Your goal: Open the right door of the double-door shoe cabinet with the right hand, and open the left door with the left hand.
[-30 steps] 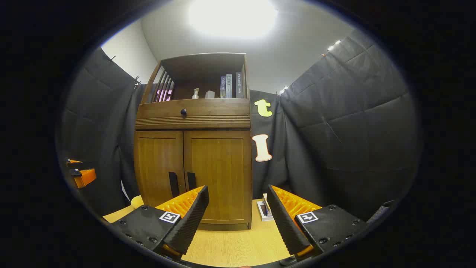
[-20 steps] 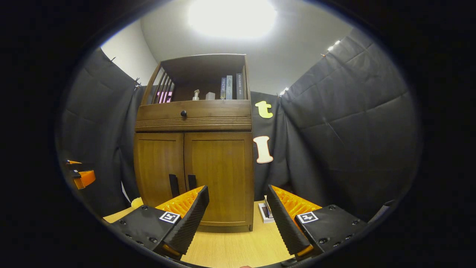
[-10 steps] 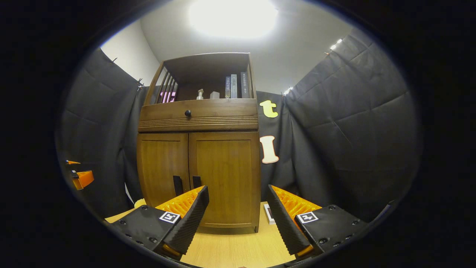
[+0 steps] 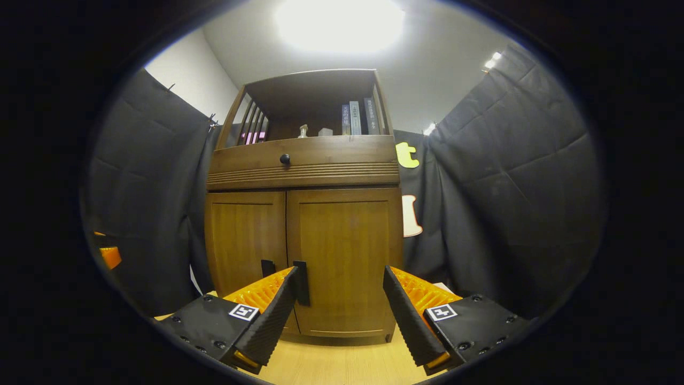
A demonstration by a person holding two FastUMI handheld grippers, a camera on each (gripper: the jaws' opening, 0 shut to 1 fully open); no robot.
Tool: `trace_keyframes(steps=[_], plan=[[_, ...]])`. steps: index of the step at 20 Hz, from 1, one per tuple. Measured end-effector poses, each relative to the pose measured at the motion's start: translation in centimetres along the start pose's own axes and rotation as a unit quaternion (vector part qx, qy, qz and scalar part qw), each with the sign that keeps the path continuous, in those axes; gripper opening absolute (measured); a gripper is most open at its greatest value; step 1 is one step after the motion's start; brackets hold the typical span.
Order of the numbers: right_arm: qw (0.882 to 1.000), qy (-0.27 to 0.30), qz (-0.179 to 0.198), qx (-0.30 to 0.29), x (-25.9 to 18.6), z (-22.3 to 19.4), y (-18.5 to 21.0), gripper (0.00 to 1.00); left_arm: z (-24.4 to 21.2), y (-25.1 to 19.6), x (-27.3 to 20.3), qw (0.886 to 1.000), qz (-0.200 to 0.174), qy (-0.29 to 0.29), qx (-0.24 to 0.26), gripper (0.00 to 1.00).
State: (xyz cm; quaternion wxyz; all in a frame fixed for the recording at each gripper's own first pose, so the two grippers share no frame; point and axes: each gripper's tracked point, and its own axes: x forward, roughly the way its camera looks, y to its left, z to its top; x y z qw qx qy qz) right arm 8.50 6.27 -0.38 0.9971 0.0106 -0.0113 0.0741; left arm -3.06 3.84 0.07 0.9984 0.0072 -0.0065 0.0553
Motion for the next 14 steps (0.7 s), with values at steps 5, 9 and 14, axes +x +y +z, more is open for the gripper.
trace_keyframes(steps=[5,9,14], plan=[[1.000,0.003,0.022,0.001,3.8,-0.9,2.0,0.98,-0.4,1.8,-1.2,1.000,0.028,0.004,0.006,0.92],[0.999,0.002,0.035,0.006,6.5,-1.6,3.1,0.98,-0.5,3.2,-1.9,0.999,0.052,0.009,0.011,0.92],[0.998,0.017,0.051,0.018,9.5,-3.5,4.6,0.97,-0.1,4.6,-3.3,0.997,0.080,0.007,0.017,0.92]])
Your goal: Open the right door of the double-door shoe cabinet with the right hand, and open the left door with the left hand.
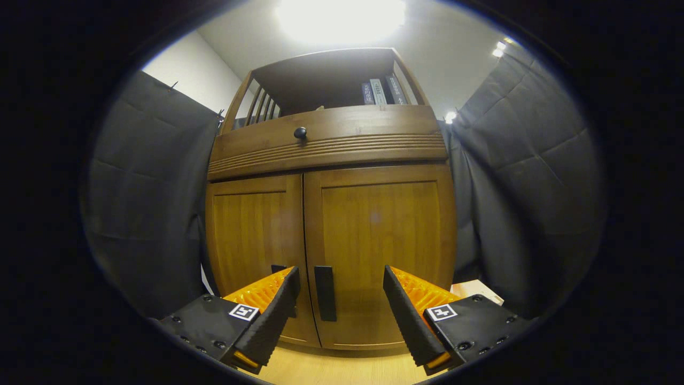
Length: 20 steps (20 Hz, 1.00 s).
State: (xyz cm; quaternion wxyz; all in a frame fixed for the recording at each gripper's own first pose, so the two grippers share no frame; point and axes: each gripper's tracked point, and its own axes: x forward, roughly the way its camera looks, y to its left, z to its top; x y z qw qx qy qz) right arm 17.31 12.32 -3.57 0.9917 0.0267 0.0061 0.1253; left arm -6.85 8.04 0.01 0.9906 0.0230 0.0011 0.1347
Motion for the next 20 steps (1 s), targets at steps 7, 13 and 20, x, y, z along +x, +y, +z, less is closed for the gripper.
trace_keyframes(steps=[7,13,20], plan=[[0.999,0.035,-0.001,0.007,4.8,-3.2,0.9,0.96,-0.2,1.0,0.1,1.000,0.024,0.005,0.004,0.92],[0.998,0.057,-0.006,0.000,8.6,-5.5,1.1,0.98,-0.6,2.2,-0.7,0.999,0.042,0.010,0.006,0.92],[0.995,0.096,-0.011,0.002,11.7,-9.1,1.7,0.68,-0.4,2.8,-0.6,0.998,0.053,0.014,0.015,0.92]])
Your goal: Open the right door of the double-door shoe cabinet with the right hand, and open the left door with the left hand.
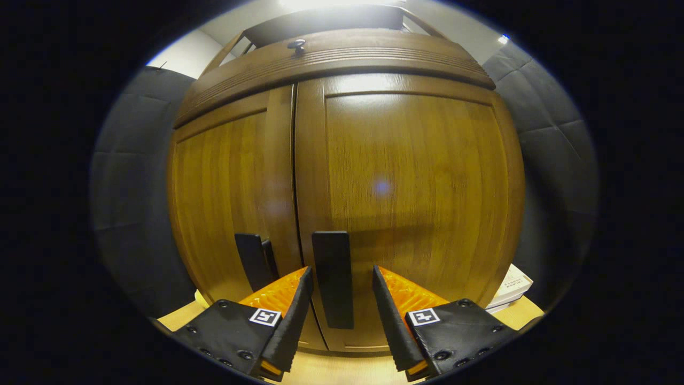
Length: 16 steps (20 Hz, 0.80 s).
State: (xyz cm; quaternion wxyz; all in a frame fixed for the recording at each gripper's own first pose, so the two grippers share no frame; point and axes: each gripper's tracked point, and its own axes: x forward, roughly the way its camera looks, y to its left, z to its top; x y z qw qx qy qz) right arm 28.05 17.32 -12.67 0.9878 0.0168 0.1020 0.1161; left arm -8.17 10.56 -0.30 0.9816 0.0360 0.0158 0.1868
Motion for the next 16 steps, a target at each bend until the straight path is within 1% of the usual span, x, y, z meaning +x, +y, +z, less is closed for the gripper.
trace_keyframes(steps=[1,3,4,5,6,8,9,10,11,12,13,16], plan=[[1.000,0.005,0.000,0.002,0.3,-0.2,0.1,0.72,-0.1,0.1,0.0,1.000,0.000,0.000,0.001,0.92],[1.000,0.010,0.004,0.011,0.7,-0.2,0.2,0.72,0.0,0.1,-0.1,1.000,0.000,-0.001,0.004,0.92],[1.000,0.011,0.008,0.016,1.4,-0.6,0.6,0.61,0.2,0.1,0.1,1.000,0.000,-0.001,0.004,0.92],[1.000,0.009,0.003,0.016,1.2,-0.2,0.6,0.50,0.1,0.1,0.0,1.000,-0.001,-0.001,0.004,0.92],[1.000,0.009,0.001,0.009,1.4,-0.4,0.6,0.36,0.1,0.2,0.0,1.000,-0.001,0.000,0.003,0.92],[1.000,0.003,-0.002,-0.003,1.3,-0.4,0.6,0.31,0.1,0.0,-0.1,1.000,-0.004,0.001,-0.002,0.92],[1.000,-0.002,-0.003,0.001,1.2,-0.1,0.6,0.29,0.0,0.0,0.0,1.000,-0.005,0.001,-0.002,0.92],[1.000,0.001,0.000,0.002,1.4,-0.2,0.6,0.20,0.0,0.0,0.0,1.000,-0.006,0.001,-0.003,0.92],[1.000,0.001,0.000,0.007,0.8,-0.1,0.6,0.17,0.0,0.0,-0.2,1.000,-0.007,0.001,-0.003,0.92],[1.000,0.003,0.000,0.005,1.2,-0.3,0.6,0.07,0.0,0.1,-0.2,1.000,-0.009,0.001,-0.005,0.92],[1.000,0.000,0.002,0.004,0.8,-0.1,0.6,0.09,-0.1,0.1,-0.1,1.000,-0.011,0.000,-0.006,0.92],[1.000,0.001,0.018,0.011,0.0,0.2,0.6,0.07,0.1,-0.1,-0.1,1.000,-0.021,-0.004,-0.009,0.92]])
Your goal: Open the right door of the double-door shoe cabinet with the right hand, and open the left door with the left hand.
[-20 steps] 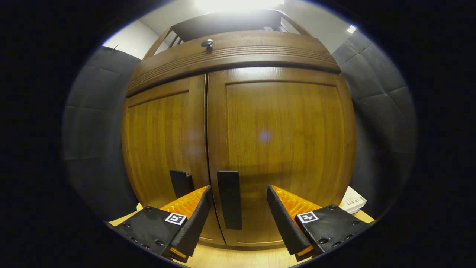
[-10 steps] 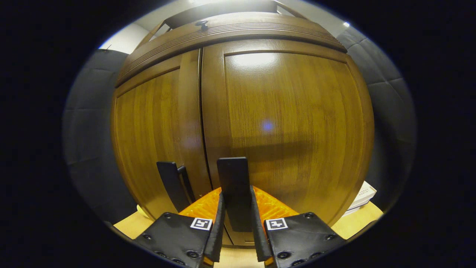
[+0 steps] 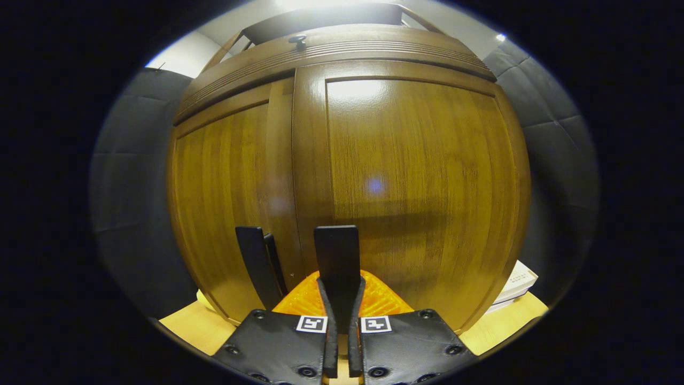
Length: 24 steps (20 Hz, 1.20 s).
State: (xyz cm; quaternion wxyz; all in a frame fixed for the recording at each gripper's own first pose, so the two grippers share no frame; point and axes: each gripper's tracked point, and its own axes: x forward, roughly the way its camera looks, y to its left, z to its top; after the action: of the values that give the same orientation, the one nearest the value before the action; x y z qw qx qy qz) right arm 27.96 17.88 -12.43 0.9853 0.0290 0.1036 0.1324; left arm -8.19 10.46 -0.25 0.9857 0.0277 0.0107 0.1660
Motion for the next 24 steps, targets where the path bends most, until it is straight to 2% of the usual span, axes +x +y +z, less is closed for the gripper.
trace_keyframes(steps=[1,2,3,4,5,6,9,10,11,13,22,23,24], plan=[[1.000,-0.002,0.006,0.001,-0.6,0.1,0.1,0.07,0.1,-0.1,0.0,1.000,-0.005,-0.002,-0.001,0.92],[1.000,-0.001,0.011,0.001,-1.5,-0.3,0.3,0.07,0.2,-0.2,0.1,1.000,-0.010,-0.004,-0.003,0.88],[1.000,-0.001,0.015,0.001,-2.3,-0.6,0.3,0.09,0.2,-0.3,0.1,1.000,-0.016,-0.006,-0.004,0.88],[1.000,-0.001,0.019,0.002,-3.0,-0.8,0.1,0.06,0.1,-0.4,0.3,1.000,-0.022,-0.008,-0.005,0.88],[1.000,0.001,0.024,0.002,-3.6,-0.9,0.0,0.09,-0.1,-0.6,0.4,1.000,-0.030,-0.009,-0.007,0.88],[1.000,0.002,0.028,0.004,-4.2,-1.0,-0.1,0.06,-0.2,-0.8,0.5,0.999,-0.038,-0.009,-0.008,0.88],[0.999,0.006,0.041,0.004,-6.1,-1.3,-0.3,0.06,-0.3,-1.0,0.7,0.998,-0.063,-0.014,-0.009,0.88],[0.999,0.007,0.044,0.004,-6.7,-1.3,-0.5,0.09,-0.2,-1.0,0.8,0.997,-0.070,-0.016,-0.009,0.88],[0.999,0.008,0.047,0.004,-7.2,-1.4,-0.7,0.09,-0.3,-1.2,0.9,0.997,-0.077,-0.018,-0.010,0.92],[0.999,0.009,0.049,0.005,-8.3,-1.5,-1.0,0.06,-0.4,-1.5,1.2,0.996,-0.090,-0.019,-0.013,0.92],[0.997,0.017,0.069,0.009,-13.1,-1.7,-3.1,0.06,-0.5,-2.5,1.4,0.991,-0.129,-0.022,-0.017,0.92],[0.997,0.018,0.073,0.008,-13.6,-1.8,-3.5,0.09,-0.7,-2.6,1.5,0.991,-0.134,-0.022,-0.017,0.90],[0.997,0.019,0.076,0.008,-14.0,-1.8,-3.8,0.06,-0.7,-2.8,1.5,0.990,-0.139,-0.022,-0.018,0.92]])
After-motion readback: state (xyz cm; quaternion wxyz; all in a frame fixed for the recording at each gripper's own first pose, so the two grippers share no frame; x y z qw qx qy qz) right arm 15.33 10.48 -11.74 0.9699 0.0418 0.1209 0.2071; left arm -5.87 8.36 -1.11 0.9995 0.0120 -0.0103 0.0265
